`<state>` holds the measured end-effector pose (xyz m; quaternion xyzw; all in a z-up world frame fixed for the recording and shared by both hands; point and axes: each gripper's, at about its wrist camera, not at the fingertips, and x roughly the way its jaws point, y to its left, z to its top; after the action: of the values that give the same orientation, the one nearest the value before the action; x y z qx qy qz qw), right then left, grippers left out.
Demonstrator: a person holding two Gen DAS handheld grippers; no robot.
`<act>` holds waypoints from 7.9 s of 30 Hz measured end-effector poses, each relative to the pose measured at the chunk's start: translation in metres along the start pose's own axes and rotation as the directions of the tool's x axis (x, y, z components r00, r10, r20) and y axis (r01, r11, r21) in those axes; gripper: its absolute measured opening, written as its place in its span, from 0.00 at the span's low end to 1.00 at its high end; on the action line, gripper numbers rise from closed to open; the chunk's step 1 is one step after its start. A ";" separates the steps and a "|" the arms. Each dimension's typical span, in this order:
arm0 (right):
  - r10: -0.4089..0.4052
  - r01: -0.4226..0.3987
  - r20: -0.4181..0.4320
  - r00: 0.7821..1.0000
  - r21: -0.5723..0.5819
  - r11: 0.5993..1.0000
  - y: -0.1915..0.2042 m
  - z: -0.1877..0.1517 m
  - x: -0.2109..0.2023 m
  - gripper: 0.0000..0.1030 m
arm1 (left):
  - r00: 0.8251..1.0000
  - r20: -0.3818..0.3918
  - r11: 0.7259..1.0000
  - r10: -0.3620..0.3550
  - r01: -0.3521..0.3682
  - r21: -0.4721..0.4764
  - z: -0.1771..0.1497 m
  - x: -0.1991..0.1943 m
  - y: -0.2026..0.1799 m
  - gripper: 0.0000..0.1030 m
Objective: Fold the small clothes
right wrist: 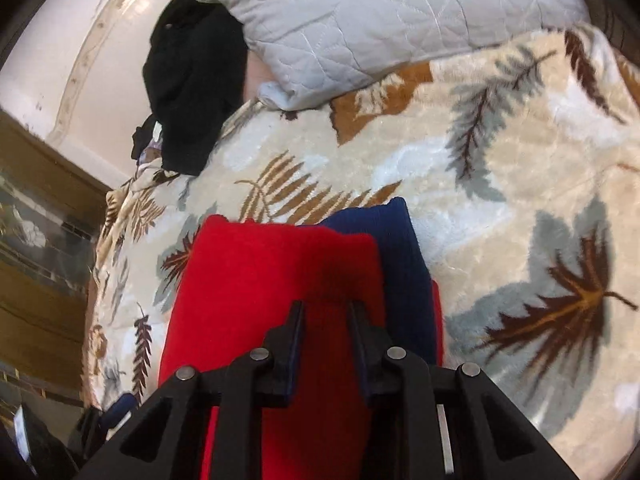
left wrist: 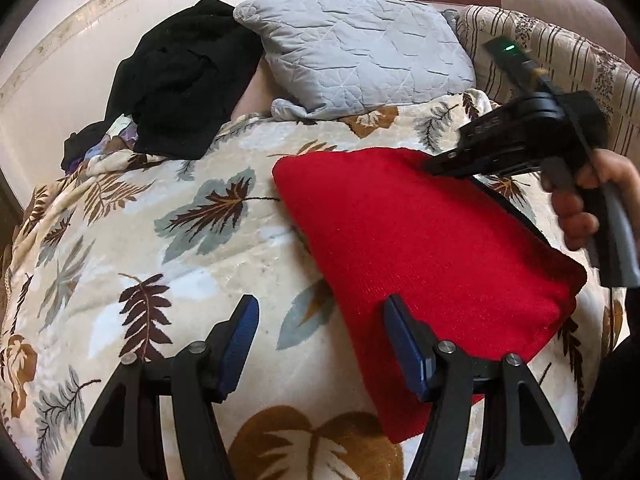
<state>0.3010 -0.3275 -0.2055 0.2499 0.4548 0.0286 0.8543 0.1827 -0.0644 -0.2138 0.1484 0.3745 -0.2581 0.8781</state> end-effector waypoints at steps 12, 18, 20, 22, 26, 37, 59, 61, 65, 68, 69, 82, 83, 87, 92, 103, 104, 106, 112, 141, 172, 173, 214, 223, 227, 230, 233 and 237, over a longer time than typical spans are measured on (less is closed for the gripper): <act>-0.104 0.101 -0.010 0.994 -0.163 0.981 0.029 -0.051 -0.007 0.27 | 0.999 -0.018 1.000 0.030 -0.030 -0.003 -0.004 0.002 0.002 0.65; -0.128 0.133 0.041 0.991 -0.164 0.977 0.027 -0.069 -0.016 0.27 | 0.999 -0.032 0.999 0.044 -0.044 -0.002 -0.007 0.007 0.004 0.65; -0.139 0.146 0.052 0.989 -0.168 0.975 0.028 -0.076 -0.020 0.27 | 0.998 -0.037 0.999 0.049 -0.049 0.000 -0.008 0.008 0.004 0.65; -0.133 0.141 0.059 0.989 -0.156 0.978 0.025 -0.084 -0.025 0.28 | 0.997 -0.048 0.998 0.062 -0.062 0.004 -0.010 0.011 0.004 0.65; -0.118 0.129 0.089 0.989 -0.136 0.982 0.021 -0.099 -0.033 0.28 | 0.991 -0.075 0.994 0.109 -0.109 0.005 -0.015 0.018 0.002 0.71; -0.099 0.112 0.164 0.982 -0.071 0.991 0.019 -0.108 -0.067 0.27 | 0.984 0.033 0.984 0.176 -0.174 -0.049 0.007 -0.015 0.001 0.88; -0.084 0.085 0.088 0.993 -0.009 0.996 0.009 0.004 0.005 0.35 | 0.983 0.023 0.983 0.184 -0.184 0.008 -0.002 0.010 -0.025 1.00; -0.042 0.042 0.038 0.998 0.009 0.999 0.001 0.010 0.025 0.41 | 0.983 0.026 0.983 0.182 -0.182 0.012 -0.002 0.010 -0.025 1.00; -0.034 0.035 0.080 0.996 -0.013 0.999 0.013 0.013 0.012 0.54 | 0.984 0.027 0.984 0.178 -0.178 0.019 -0.002 0.010 -0.025 1.00; -0.072 0.078 0.179 0.981 -0.026 0.997 0.017 0.012 -0.016 0.62 | 0.983 0.026 0.982 0.183 -0.184 0.033 0.001 0.008 -0.026 1.00; -0.056 0.061 0.197 0.979 -0.018 0.998 0.014 0.011 -0.024 0.71 | 0.982 0.029 0.981 0.187 -0.189 0.043 0.002 0.007 -0.026 1.00; 0.026 -0.032 0.073 0.997 0.081 0.996 -0.027 -0.023 -0.039 0.67 | 0.996 -0.060 0.986 0.068 -0.076 -0.149 0.020 0.012 0.022 1.00; 0.033 -0.038 0.048 0.998 0.108 0.993 -0.035 -0.025 -0.035 0.67 | 0.996 -0.069 0.986 0.056 -0.066 -0.154 0.019 0.014 0.020 1.00; 0.053 -0.051 -0.007 0.999 0.163 0.985 -0.053 -0.028 -0.022 0.68 | 0.999 -0.041 0.994 -0.031 0.026 -0.111 0.020 0.009 0.003 1.00; 0.216 -0.200 -0.057 0.975 0.207 0.958 -0.056 -0.035 0.006 0.71 | 0.988 -0.092 0.991 -0.126 0.121 -0.058 0.019 0.019 -0.018 1.00; 0.144 -0.143 -0.005 0.990 0.056 0.988 -0.023 -0.037 -0.010 0.36 | 0.981 -0.094 0.984 -0.167 0.161 -0.072 0.019 0.018 -0.015 1.00; 0.139 -0.138 -0.015 0.990 0.076 0.988 -0.027 -0.038 -0.006 0.36 | 0.980 -0.113 0.984 -0.166 0.157 -0.079 0.018 0.022 -0.013 1.00; 0.188 -0.183 -0.026 0.982 0.139 0.973 -0.036 -0.036 -0.004 0.45 | 0.968 -0.146 0.973 -0.204 0.184 -0.137 0.016 0.030 -0.004 1.00; 0.285 -0.291 0.061 0.957 0.211 0.933 -0.045 -0.021 -0.021 0.85 | 0.961 -0.124 0.952 -0.247 0.217 -0.215 0.022 0.030 0.012 1.00; 0.143 -0.145 0.027 0.989 0.127 0.981 -0.043 -0.051 -0.047 0.72 | 0.997 -0.059 0.999 -0.045 0.044 -0.025 0.019 0.014 -0.018 0.90; 0.195 -0.195 0.023 0.980 0.222 0.955 -0.046 -0.099 -0.048 0.71 | 0.986 -0.141 0.995 -0.088 0.080 -0.059 -0.003 0.001 -0.006 0.90; 0.195 -0.196 0.024 0.980 0.226 0.954 -0.044 -0.098 -0.046 0.71 | 0.987 -0.140 0.996 -0.084 0.077 -0.054 -0.004 -0.001 -0.007 0.90; 0.153 -0.150 -0.013 0.988 0.134 0.980 -0.022 -0.063 -0.017 0.67 | 0.985 -0.140 0.992 -0.097 0.085 -0.092 0.017 0.018 -0.004 0.90; 0.174 -0.173 0.011 0.985 0.154 0.973 -0.036 -0.059 -0.025 0.71 | 0.982 -0.142 0.987 -0.124 0.107 -0.119 0.022 0.022 0.000 0.90; 0.193 -0.193 0.021 0.981 0.162 0.968 -0.044 -0.056 -0.025 0.71 | 0.980 -0.143 0.984 -0.140 0.122 -0.129 0.025 0.025 0.002 0.90; 0.207 -0.207 0.016 0.978 0.170 0.964 -0.051 -0.057 -0.025 0.73 | 0.977 -0.146 0.981 -0.155 0.134 -0.140 0.027 0.028 0.003 0.90; 0.247 -0.236 -0.030 0.969 0.201 0.951 -0.054 -0.059 -0.013 0.73 | 0.973 -0.151 0.977 -0.172 0.149 -0.153 0.028 0.032 0.004 0.90; 0.282 -0.268 -0.043 0.958 0.210 0.940 -0.051 -0.060 0.000 0.80 | 0.965 -0.157 0.968 -0.209 0.181 -0.177 0.028 0.036 0.006 0.90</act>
<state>0.2440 -0.3477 -0.2560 0.3952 0.4464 0.1104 0.7952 0.2236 -0.0846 -0.2213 0.0614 0.4824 -0.2983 0.8213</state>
